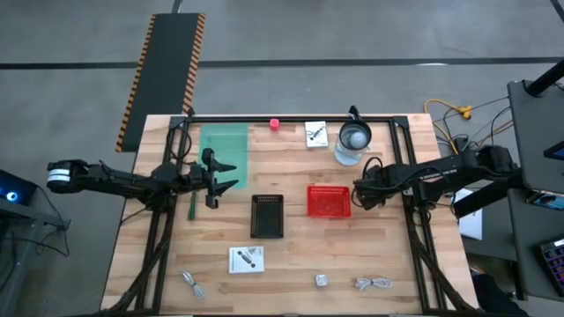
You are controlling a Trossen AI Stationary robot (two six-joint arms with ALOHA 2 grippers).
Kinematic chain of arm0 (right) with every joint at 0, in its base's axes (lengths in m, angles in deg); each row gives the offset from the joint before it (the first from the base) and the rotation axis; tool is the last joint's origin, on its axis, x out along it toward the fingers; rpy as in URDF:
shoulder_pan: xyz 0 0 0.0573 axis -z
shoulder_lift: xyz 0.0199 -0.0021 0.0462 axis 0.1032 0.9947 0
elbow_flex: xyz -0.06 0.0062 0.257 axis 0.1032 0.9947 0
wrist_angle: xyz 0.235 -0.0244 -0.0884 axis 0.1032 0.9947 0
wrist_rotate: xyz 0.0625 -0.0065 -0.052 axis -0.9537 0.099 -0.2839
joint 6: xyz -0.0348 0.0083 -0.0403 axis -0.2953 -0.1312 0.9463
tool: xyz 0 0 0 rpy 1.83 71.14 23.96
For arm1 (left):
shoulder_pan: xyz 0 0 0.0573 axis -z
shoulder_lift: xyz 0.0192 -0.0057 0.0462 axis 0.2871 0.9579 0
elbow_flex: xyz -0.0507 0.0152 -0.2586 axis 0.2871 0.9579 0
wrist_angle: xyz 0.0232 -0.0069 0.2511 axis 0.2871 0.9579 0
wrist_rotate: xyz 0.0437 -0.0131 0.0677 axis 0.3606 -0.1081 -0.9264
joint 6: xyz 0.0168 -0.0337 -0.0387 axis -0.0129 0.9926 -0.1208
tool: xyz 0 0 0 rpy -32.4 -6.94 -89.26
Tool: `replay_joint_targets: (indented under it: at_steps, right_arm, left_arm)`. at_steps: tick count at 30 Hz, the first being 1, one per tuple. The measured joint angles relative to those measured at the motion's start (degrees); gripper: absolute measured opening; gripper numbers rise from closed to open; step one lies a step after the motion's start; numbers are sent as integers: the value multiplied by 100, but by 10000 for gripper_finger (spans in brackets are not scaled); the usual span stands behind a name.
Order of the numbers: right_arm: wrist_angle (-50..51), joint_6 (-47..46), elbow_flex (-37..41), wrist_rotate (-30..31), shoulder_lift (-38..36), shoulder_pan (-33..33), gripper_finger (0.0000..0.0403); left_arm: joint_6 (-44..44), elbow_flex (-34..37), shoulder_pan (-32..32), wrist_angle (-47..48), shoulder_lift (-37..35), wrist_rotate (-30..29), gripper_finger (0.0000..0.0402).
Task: Pick and place items into bin
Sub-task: Put the black charger cable into the blue bin
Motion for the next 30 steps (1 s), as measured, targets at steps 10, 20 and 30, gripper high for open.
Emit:
replay_joint_targets:
  at_steps: [10, 20, 30]
  right_arm:
    - [-311, 252, 328, -1, 26, 434, 201]
    - [-559, 299, 546, -201, -14, 633, 201]
    - [-565, 334, 549, -291, -9, 631, 201]
  left_arm:
    - [-1, 0, 1, 2, 3, 1, 190]
    - [0, 0, 1, 4, 10, 0, 190]
    - [0, 0, 1, 5, 10, 0, 190]
